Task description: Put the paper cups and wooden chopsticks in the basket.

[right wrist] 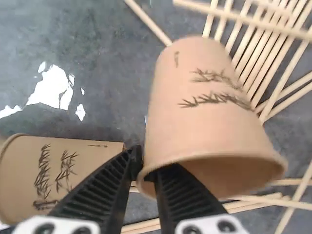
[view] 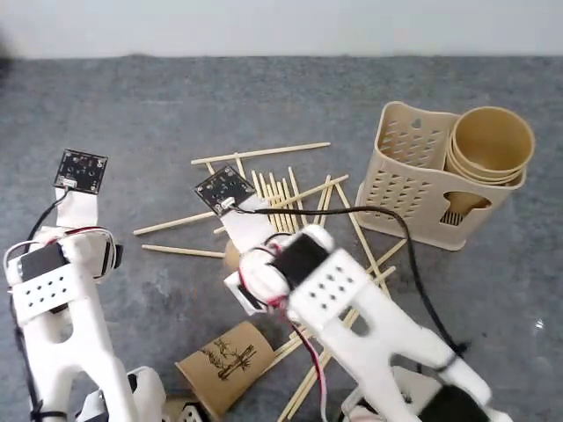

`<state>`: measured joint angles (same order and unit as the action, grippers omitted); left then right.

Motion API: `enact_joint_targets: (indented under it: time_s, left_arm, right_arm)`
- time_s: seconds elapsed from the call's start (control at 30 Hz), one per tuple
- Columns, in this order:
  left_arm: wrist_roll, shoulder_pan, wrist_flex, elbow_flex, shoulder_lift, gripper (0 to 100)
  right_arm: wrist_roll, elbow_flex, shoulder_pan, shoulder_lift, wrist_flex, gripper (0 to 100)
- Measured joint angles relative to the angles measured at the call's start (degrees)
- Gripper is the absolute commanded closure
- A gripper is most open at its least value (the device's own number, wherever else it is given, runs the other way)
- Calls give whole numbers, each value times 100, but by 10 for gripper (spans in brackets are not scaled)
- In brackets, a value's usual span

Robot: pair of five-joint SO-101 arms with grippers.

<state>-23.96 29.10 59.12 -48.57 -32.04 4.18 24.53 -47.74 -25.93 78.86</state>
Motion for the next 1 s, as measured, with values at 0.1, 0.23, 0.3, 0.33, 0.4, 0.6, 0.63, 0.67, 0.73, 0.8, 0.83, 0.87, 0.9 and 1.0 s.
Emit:
enact_joint_targets:
  time_s: [0.1, 0.23, 0.3, 0.33, 0.4, 0.6, 0.63, 0.67, 0.73, 0.8, 0.83, 0.87, 0.9, 1.0]
  left_arm:
    - [0, 0, 0, 0, 0, 795]
    - [0, 0, 0, 0, 0, 795]
    - [0, 0, 0, 0, 0, 795]
    - [0, 0, 0, 0, 0, 795]
    - [0, 0, 0, 0, 0, 795]
    - [0, 0, 0, 0, 0, 795]
    - [0, 0, 0, 0, 0, 795]
    - [0, 0, 0, 0, 0, 795]
    - [0, 0, 0, 0, 0, 795]
    - [0, 0, 0, 0, 0, 795]
    - [0, 0, 0, 0, 0, 795]
    - [0, 0, 0, -9, 0, 795]
    - [0, 0, -18, -53, 0, 795]
    - [0, 0, -229, -229, 0, 795]
  right_arm:
    - [-440, -378, -35, -519, 308, 990]
    - [-993, -1134, 193, -941, 853, 990]
    - [-1248, -1512, 501, -1011, 1152, 990]
    - [-1371, -1705, 668, -1011, 1292, 990]
    - [-1688, -2066, 1046, -1011, 1530, 990]
    - [-3051, -2927, 2673, -1020, 1767, 990]
    - [-3288, -3015, 3007, -1020, 1767, 990]
    - [-3516, -3077, 3288, -1020, 1758, 990]
    - [-3938, -3138, 3824, -1020, 1600, 990]
    - [-4255, -3147, 4343, -1020, 1354, 990]
    - [-4404, -3147, 4598, -1020, 1213, 990]
    - [-4536, -3147, 4826, -1020, 1073, 990]
    - [-4668, -3147, 5020, -1020, 923, 990]
    - [-4993, -3147, 5477, -1020, 545, 990]
